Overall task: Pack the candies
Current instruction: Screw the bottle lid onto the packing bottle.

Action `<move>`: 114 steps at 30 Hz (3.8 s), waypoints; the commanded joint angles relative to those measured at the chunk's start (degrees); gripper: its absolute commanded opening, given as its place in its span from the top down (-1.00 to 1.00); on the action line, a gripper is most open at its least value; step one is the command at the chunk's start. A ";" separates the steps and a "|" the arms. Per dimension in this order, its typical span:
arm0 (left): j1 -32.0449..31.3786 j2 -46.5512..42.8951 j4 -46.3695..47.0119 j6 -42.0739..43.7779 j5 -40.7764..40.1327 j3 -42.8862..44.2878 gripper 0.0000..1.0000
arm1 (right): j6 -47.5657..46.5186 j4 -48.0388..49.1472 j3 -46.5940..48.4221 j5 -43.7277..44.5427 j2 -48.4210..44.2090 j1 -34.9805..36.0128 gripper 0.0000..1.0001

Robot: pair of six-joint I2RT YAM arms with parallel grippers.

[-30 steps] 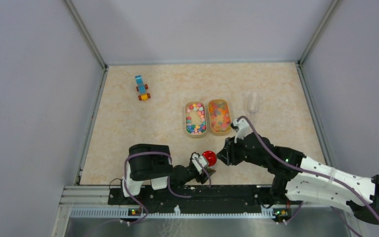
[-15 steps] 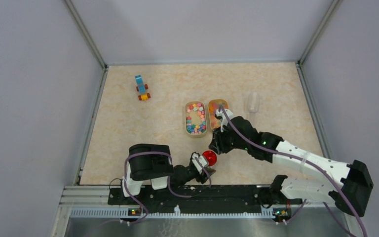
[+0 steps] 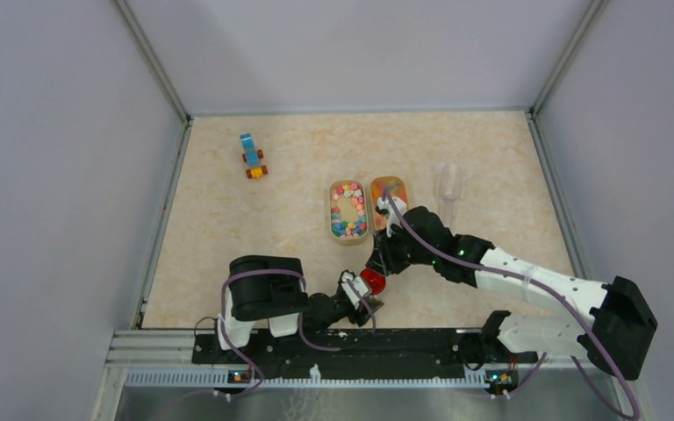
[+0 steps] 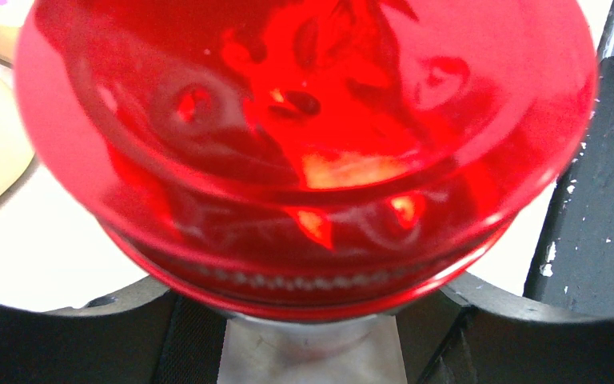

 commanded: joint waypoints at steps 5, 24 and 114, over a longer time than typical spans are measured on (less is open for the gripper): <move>0.55 3.58 12.30 -3.05 1.76 -1.44 -0.06 | 0.35 2.06 -5.11 -3.52 -3.83 -0.35 0.45; 1.21 4.02 12.35 -4.35 1.87 -1.26 -0.06 | 13.40 -4.42 -15.91 -0.41 -23.92 8.13 0.70; 2.44 5.37 12.31 -5.60 3.65 -0.85 -0.07 | -0.83 -4.98 4.18 9.11 -7.55 3.73 0.18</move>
